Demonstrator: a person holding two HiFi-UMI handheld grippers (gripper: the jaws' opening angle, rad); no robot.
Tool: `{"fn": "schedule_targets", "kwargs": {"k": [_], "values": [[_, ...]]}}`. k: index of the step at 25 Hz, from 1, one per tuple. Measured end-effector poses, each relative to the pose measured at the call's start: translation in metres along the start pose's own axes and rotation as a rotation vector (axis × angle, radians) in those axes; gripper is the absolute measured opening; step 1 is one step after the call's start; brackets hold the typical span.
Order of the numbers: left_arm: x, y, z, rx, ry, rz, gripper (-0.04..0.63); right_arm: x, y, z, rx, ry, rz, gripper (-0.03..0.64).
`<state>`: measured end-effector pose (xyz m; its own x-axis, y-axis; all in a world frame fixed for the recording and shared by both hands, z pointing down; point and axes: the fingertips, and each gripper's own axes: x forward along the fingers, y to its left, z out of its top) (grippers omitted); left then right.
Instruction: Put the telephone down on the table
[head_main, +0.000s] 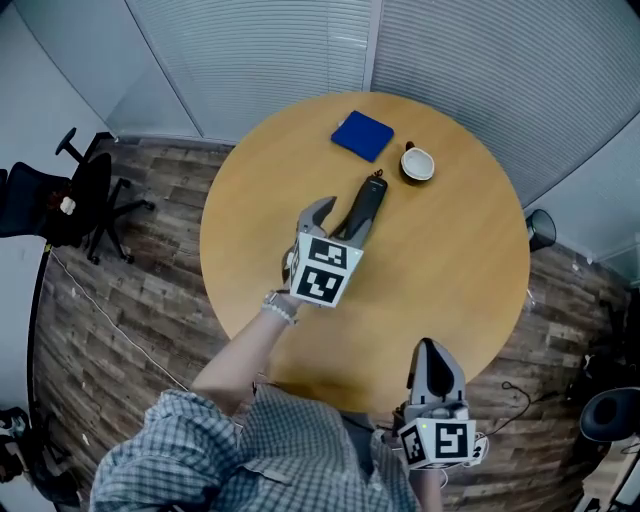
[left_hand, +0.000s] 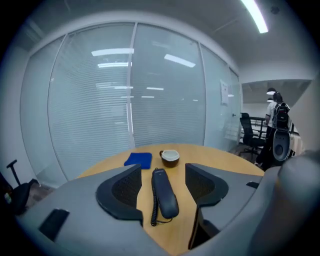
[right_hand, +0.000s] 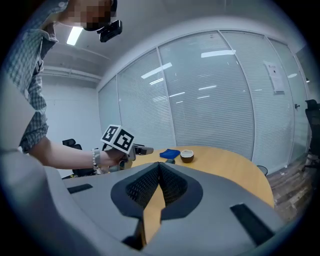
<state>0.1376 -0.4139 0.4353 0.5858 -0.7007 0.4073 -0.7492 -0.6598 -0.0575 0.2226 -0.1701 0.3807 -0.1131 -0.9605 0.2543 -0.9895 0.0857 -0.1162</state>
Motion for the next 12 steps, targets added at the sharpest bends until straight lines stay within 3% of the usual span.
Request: {"fn": "schedule_targets", "kwargs": {"k": [3, 7, 12], "values": [[-0.039, -0.005, 0.027, 0.035, -0.096, -0.014, 0.252, 0.003, 0.007, 0.018, -0.028, -0.050, 0.007, 0.011], [-0.107, -0.014, 0.050, -0.004, -0.205, -0.063, 0.225, -0.003, 0.032, 0.043, -0.051, -0.117, 0.011, 0.009], [-0.146, -0.025, 0.064, -0.004, -0.287, -0.065, 0.175, 0.009, 0.036, 0.070, -0.073, -0.199, 0.043, 0.009]]}}
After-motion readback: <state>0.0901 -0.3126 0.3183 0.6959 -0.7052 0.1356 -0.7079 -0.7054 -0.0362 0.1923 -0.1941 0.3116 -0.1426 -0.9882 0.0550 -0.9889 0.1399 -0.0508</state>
